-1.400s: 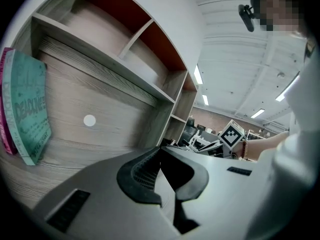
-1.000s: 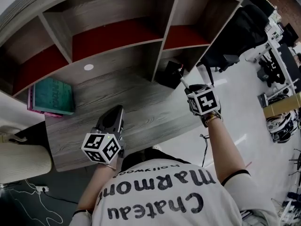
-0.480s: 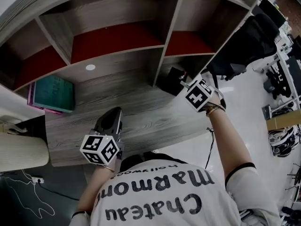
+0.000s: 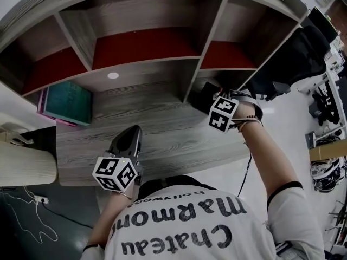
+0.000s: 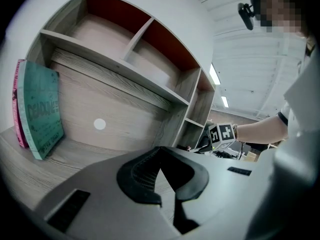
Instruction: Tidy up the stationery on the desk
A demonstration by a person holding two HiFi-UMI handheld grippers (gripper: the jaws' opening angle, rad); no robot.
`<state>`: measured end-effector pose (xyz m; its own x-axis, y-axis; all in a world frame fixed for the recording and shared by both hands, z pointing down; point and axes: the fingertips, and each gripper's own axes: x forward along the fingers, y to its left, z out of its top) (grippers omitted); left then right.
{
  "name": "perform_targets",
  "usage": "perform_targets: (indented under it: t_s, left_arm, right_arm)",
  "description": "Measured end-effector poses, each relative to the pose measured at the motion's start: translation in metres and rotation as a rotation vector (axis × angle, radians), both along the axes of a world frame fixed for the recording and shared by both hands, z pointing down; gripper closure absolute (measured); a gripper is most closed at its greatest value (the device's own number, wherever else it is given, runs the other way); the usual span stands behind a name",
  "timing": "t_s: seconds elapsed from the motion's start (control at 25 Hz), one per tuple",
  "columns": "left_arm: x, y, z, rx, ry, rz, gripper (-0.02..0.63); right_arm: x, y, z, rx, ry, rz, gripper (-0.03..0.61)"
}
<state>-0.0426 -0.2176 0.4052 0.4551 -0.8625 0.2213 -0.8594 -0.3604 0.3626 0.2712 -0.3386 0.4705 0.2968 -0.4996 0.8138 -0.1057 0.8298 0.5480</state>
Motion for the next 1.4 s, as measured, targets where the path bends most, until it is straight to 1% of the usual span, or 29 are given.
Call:
perform_targets:
  t_s: [0.2,0.36,0.52,0.68,0.92,1.08,1.2,1.28,1.4]
  left_arm:
    - [-0.011,0.005,0.001,-0.002,-0.001,-0.030,0.598]
    - [-0.016,0.009,0.003,-0.009,0.003,-0.050,0.598]
    - [-0.020,0.011,0.004,-0.013,0.004,-0.061,0.600]
    - [-0.024,0.013,0.005,-0.017,0.008,-0.073,0.599]
    - [-0.025,0.015,0.006,-0.016,0.009,-0.077,0.599]
    - [-0.029,0.018,0.005,-0.016,0.008,-0.085,0.600]
    - [-0.031,0.020,0.005,-0.016,0.008,-0.087,0.600]
    - [-0.031,0.019,0.005,-0.015,0.009,-0.082,0.600]
    - [-0.028,0.018,0.002,-0.011,0.009,-0.063,0.599]
  right_arm:
    - [-0.011,-0.008,0.004,0.011,0.163,-0.147,0.500]
    - [-0.017,-0.014,0.008,0.015,0.232,-0.204,0.500]
    - [-0.017,-0.017,0.013,0.017,0.248,-0.228,0.499]
    - [-0.017,-0.018,0.014,0.014,0.247,-0.230,0.497]
    - [-0.032,-0.021,0.013,0.026,0.230,-0.261,0.472]
    - [-0.045,-0.022,0.009,0.054,0.195,-0.275,0.468]
    - [-0.053,-0.021,0.001,0.087,0.135,-0.261,0.466]
    - [-0.059,-0.020,-0.010,0.120,0.040,-0.215,0.473]
    - [-0.071,-0.017,-0.033,0.179,-0.155,-0.120,0.523]
